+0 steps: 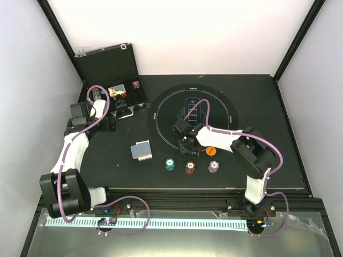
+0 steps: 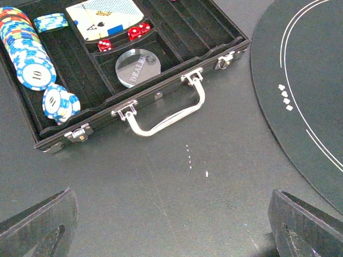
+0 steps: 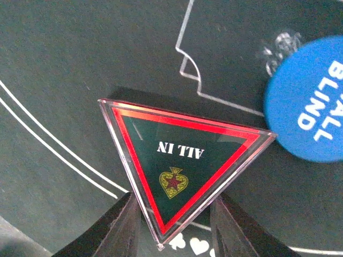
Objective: Distribute texas hold em gaming equipment
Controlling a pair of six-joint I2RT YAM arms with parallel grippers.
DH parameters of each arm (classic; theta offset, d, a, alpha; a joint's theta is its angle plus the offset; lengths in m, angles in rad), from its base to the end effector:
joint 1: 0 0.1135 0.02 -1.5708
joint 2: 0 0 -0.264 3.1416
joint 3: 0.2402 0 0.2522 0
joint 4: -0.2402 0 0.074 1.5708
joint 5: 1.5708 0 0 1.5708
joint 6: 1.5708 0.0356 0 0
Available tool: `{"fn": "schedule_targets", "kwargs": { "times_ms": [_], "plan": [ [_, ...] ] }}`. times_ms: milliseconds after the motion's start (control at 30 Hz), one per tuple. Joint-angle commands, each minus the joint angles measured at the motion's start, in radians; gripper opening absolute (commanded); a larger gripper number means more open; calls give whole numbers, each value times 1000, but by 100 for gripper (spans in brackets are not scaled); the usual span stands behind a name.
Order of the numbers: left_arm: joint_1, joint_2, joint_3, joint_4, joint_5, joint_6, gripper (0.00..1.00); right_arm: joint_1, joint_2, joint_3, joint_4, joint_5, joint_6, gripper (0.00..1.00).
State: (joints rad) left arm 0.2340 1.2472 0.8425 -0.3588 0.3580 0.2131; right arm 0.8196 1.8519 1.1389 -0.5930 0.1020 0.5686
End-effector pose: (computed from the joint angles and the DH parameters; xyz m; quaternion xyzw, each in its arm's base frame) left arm 0.2581 0.0487 0.2483 0.0605 0.9056 -0.0740 0.4132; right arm 0.2391 0.2507 0.1467 -0.1172 0.9830 0.0455 0.1337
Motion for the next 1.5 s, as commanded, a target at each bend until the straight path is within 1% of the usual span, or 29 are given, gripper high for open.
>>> {"fn": "schedule_targets", "kwargs": {
  "times_ms": [0,233,500,667,767,933,1000,1067,1167,1300,1467],
  "plan": [
    [16,-22,14,-3,28,-3,99,16,82,72,56,-43,-23,37],
    [27,-26,25,-23,47,-12,99,17,239,281,18,-59,-75,36],
    [34,-28,45,-47,57,-23,99,16,447,577,-63,-41,-128,36],
    [40,-30,50,-63,68,-30,99,16,549,740,-112,-46,-146,36],
    [42,-32,50,-69,71,-32,99,15,584,815,-137,-47,-150,37],
    [45,-27,47,-72,83,-29,99,16,559,855,-162,-25,-176,46],
    [48,-21,51,-78,85,-27,99,15,510,833,-179,-5,-189,49],
    [48,-16,56,-83,86,-26,99,11,432,755,-171,20,-194,52],
    [53,-11,57,-85,94,-24,99,-3,274,581,-128,37,-182,55],
    [57,-10,58,-83,110,-26,99,-25,90,332,-76,57,-153,56],
    [60,-8,65,-86,121,-29,99,-36,-47,112,-46,74,-123,55]
  ]
}}
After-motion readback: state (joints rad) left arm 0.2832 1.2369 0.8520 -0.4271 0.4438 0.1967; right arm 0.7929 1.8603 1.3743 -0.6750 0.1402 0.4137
